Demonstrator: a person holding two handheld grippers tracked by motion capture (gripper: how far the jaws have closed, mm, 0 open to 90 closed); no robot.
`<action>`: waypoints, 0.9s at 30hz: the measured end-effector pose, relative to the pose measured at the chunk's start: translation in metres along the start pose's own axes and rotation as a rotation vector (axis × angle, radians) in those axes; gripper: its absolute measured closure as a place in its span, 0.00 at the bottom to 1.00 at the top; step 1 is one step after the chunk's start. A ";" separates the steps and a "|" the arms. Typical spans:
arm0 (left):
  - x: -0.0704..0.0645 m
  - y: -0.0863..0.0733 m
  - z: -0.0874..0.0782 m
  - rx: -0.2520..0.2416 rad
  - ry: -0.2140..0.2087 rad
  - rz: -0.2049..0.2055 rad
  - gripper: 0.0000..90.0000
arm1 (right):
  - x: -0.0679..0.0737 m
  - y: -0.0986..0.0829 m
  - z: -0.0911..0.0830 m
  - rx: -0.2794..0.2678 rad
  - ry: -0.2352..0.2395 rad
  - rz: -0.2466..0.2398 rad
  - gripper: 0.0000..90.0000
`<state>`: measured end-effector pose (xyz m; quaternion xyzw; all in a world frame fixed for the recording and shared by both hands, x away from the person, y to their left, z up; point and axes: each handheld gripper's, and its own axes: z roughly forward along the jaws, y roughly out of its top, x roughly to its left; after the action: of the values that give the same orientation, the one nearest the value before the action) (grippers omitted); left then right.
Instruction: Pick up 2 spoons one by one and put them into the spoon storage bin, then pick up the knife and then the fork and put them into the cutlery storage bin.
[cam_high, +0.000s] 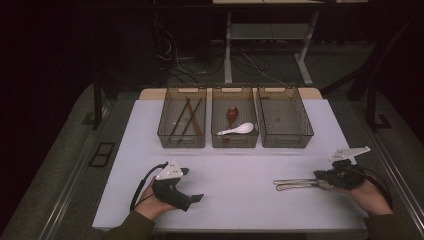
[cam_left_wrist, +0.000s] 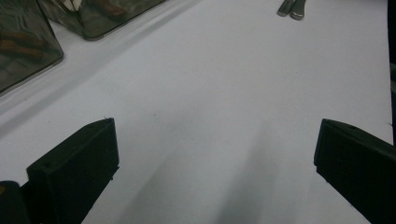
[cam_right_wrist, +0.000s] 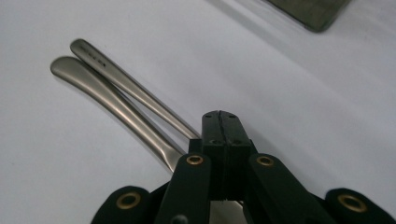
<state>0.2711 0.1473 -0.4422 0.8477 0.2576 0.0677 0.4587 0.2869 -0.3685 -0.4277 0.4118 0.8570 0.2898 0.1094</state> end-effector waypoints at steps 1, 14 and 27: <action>0.000 0.000 0.000 0.000 0.001 0.000 0.00 | -0.001 -0.001 0.000 0.006 -0.006 0.003 0.99; 0.000 0.001 0.002 0.002 -0.006 0.004 0.00 | -0.003 -0.009 0.001 0.051 -0.012 0.004 0.99; 0.000 0.000 0.001 0.005 -0.002 0.003 0.00 | -0.003 -0.005 0.002 0.072 0.000 -0.019 1.00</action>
<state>0.2712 0.1471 -0.4429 0.8493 0.2561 0.0669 0.4568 0.2860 -0.3722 -0.4329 0.4073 0.8708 0.2577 0.0970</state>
